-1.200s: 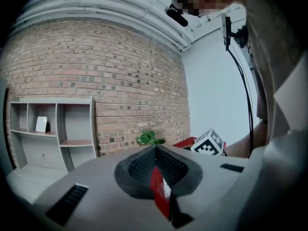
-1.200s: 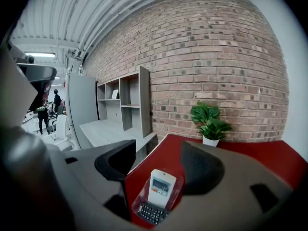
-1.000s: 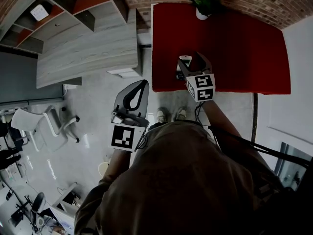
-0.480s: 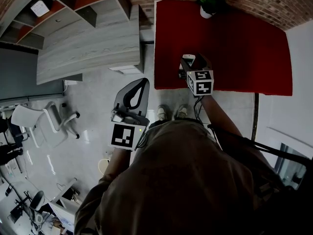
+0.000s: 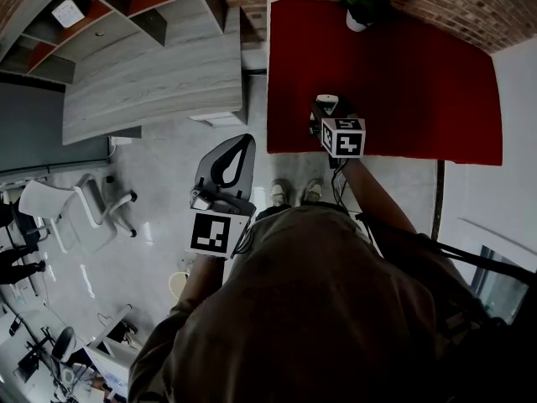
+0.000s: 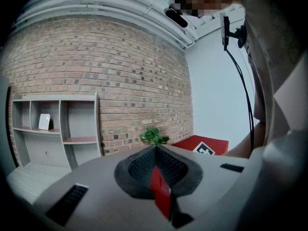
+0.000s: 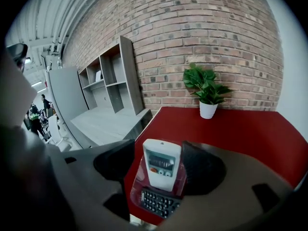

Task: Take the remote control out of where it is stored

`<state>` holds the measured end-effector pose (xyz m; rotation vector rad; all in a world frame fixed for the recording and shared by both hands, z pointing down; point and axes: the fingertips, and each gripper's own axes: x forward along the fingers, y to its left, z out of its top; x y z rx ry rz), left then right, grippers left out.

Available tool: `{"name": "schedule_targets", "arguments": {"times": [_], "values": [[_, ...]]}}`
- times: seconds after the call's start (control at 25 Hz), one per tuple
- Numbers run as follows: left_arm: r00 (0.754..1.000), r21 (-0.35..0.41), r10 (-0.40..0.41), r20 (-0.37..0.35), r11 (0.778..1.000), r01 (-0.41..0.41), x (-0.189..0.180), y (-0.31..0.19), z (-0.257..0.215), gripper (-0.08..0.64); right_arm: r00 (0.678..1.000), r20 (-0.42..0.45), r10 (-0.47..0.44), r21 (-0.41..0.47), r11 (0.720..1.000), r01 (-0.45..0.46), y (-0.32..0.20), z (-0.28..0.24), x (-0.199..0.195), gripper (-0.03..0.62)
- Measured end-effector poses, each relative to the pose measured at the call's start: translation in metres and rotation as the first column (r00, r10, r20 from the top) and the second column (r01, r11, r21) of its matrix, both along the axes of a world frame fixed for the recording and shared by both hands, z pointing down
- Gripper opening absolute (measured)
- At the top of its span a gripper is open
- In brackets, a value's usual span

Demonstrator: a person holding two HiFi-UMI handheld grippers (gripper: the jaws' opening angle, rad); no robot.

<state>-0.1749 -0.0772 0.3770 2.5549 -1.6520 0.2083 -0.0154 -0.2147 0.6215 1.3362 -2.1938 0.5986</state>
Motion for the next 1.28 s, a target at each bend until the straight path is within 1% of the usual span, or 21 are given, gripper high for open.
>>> {"name": "schedule_targets", "arguments": {"times": [0.32, 0.48, 0.64, 0.76, 0.84, 0.92, 0.96, 1.08, 1.28], "values": [[1.000, -0.009, -0.007, -0.002, 1.000, 0.006, -0.007, -0.002, 0.004, 0.009, 0.995, -0.079, 0.054, -0.025, 0.998, -0.056, -0.005, 0.011, 0.003, 0.296], [1.000, -0.009, -0.007, -0.006, 1.000, 0.007, -0.009, -0.003, 0.005, 0.009, 0.991, -0.112, 0.076, -0.065, 0.994, -0.083, -0.005, 0.018, 0.007, 0.296], [1.000, -0.013, -0.005, -0.008, 1.000, 0.005, -0.011, -0.005, 0.008, 0.009, 0.986, -0.149, 0.074, -0.119, 0.989, -0.092, -0.003, 0.024, 0.008, 0.296], [1.000, -0.013, -0.004, -0.011, 1.000, 0.004, -0.013, -0.007, 0.008, 0.009, 0.988, -0.137, 0.074, -0.154, 0.983, -0.095, -0.004, 0.031, 0.005, 0.295], [1.000, -0.013, -0.001, -0.012, 1.000, 0.001, -0.014, -0.008, 0.009, 0.009, 0.991, -0.104, 0.079, -0.165, 0.982, -0.096, -0.009, 0.059, 0.004, 0.295], [1.000, -0.016, 0.000, -0.015, 1.000, 0.000, -0.015, -0.009, 0.010, 0.009, 0.991, -0.105, 0.079, -0.166, 0.981, -0.096, -0.013, 0.077, 0.005, 0.295], [1.000, -0.019, 0.000, -0.017, 1.000, 0.000, -0.016, -0.009, 0.011, 0.009, 0.990, -0.118, 0.079, -0.167, 0.981, -0.098, -0.012, 0.074, 0.006, 0.295], [1.000, -0.024, 0.002, -0.016, 1.000, -0.002, -0.017, -0.010, 0.014, 0.009, 0.979, -0.177, 0.101, -0.173, 0.976, -0.132, -0.006, 0.040, 0.008, 0.293], [1.000, -0.029, 0.003, -0.014, 1.000, -0.004, -0.018, -0.011, 0.016, 0.009, 0.979, -0.184, 0.088, -0.162, 0.980, -0.119, -0.004, 0.036, 0.005, 0.291]]}}
